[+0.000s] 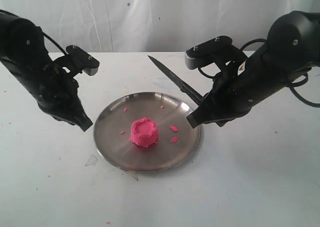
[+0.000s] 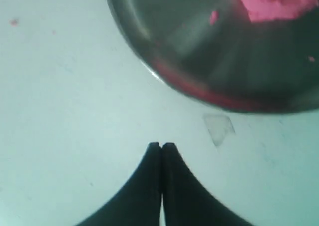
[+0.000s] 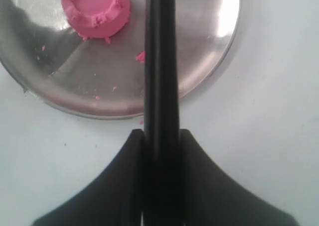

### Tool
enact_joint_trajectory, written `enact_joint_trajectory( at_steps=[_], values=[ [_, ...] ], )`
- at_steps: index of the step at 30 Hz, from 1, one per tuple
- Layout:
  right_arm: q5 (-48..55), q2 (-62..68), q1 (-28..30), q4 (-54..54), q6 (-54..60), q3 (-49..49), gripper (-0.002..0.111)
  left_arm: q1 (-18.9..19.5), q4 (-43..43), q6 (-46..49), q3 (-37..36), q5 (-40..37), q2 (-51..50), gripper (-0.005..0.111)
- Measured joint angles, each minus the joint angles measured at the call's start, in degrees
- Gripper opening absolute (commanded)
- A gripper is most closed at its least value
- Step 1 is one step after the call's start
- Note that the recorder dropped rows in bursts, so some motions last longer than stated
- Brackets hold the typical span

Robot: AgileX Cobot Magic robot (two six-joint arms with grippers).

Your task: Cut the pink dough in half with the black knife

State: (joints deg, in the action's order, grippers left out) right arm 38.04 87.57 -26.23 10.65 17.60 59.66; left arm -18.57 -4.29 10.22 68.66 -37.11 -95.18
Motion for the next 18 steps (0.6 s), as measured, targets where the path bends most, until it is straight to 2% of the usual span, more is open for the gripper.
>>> enact_joint_trajectory(
  at_steps=[4, 7, 14, 18],
  values=[
    [3.53, 0.00, -0.23, -0.09, 0.00, 0.04, 0.000, -0.12, 5.22, 1.91, 2.30, -10.34, 0.00, 0.000],
    [4.94, 0.00, -1.15, -0.48, 0.00, 0.04, 0.000, -0.12, 7.49, 4.28, 2.26, -12.05, 0.00, 0.000],
    [6.03, 1.02, -4.19, -0.48, 2.65, 0.95, 0.000, -0.12, 7.95, 4.41, 2.47, -2.20, 0.00, 0.000],
    [4.84, 8.93, -4.43, -0.09, 7.30, 4.59, 0.000, -0.12, 7.95, 5.03, 2.47, 9.14, 0.00, 0.000]
  ],
)
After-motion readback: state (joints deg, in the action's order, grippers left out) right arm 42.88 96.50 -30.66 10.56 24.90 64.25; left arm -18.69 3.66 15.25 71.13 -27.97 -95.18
